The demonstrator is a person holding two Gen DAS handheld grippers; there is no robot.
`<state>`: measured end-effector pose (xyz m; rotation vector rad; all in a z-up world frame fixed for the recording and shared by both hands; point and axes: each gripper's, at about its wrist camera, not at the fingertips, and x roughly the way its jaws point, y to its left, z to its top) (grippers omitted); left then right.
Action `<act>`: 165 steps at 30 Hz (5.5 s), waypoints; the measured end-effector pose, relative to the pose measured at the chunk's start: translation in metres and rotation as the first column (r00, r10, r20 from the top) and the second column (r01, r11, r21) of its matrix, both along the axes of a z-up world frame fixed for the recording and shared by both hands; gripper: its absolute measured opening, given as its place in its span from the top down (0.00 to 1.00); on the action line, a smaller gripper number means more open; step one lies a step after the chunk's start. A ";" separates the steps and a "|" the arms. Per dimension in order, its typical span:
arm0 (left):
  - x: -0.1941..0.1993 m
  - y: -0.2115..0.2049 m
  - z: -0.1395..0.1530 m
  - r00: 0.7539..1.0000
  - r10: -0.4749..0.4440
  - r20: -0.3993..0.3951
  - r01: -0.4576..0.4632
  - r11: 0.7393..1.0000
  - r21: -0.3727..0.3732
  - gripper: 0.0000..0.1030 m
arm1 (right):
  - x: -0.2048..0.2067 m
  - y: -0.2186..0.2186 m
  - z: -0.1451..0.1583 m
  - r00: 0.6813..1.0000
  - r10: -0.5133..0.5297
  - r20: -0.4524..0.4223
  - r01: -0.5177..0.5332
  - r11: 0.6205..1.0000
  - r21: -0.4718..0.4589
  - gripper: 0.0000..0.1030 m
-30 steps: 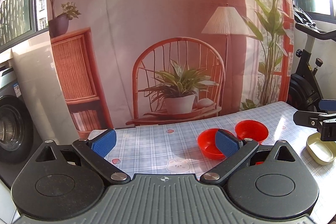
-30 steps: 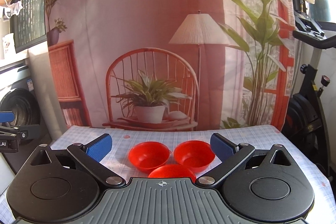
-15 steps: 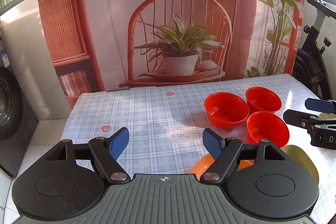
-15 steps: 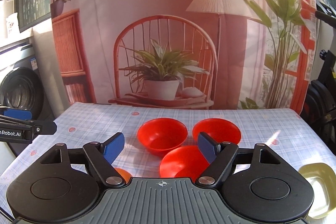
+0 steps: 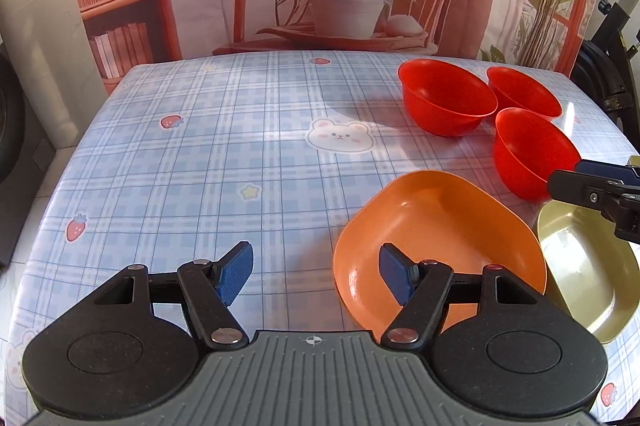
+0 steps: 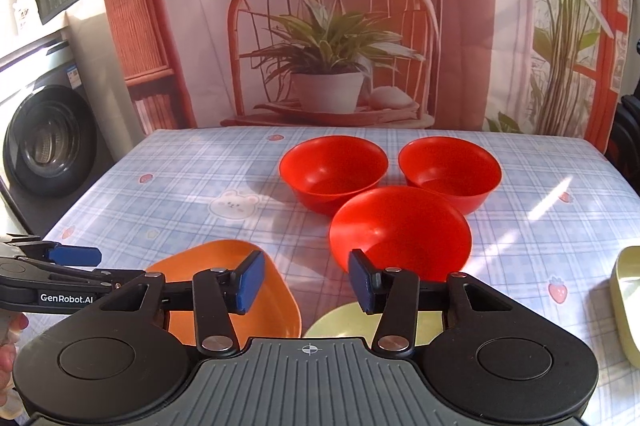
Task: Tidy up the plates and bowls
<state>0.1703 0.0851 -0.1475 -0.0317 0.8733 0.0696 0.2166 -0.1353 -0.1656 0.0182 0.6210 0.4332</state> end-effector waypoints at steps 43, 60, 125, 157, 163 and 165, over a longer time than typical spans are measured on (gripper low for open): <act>-0.025 0.006 -0.024 0.994 0.109 0.029 -0.105 0.988 -0.115 0.85 | -0.020 0.008 -0.032 0.986 0.111 -0.128 -0.104 0.993 0.062 0.92; -0.038 -0.005 -0.002 0.991 0.103 0.081 -0.099 0.994 -0.052 0.90 | -0.027 0.002 -0.020 0.988 0.124 -0.091 -0.113 0.986 0.121 0.92; 0.036 -0.169 -0.012 0.934 -0.354 -0.046 0.357 0.928 0.109 0.85 | -0.062 -0.164 -0.050 0.958 -0.210 -0.197 0.257 0.933 0.253 0.91; 0.026 -0.159 0.028 0.958 -0.269 0.096 0.269 0.963 0.010 0.70 | -0.062 -0.190 -0.024 0.960 -0.273 -0.058 0.279 0.933 0.227 0.90; 0.036 -0.184 0.046 0.946 -0.293 0.137 0.305 0.949 -0.077 0.70 | -0.052 -0.227 0.000 0.938 -0.342 0.054 0.323 0.920 0.221 0.90; 0.040 -0.196 0.046 0.940 -0.309 0.147 0.321 0.945 -0.069 0.70 | -0.048 -0.243 0.005 0.923 -0.370 0.107 0.344 0.917 0.202 0.90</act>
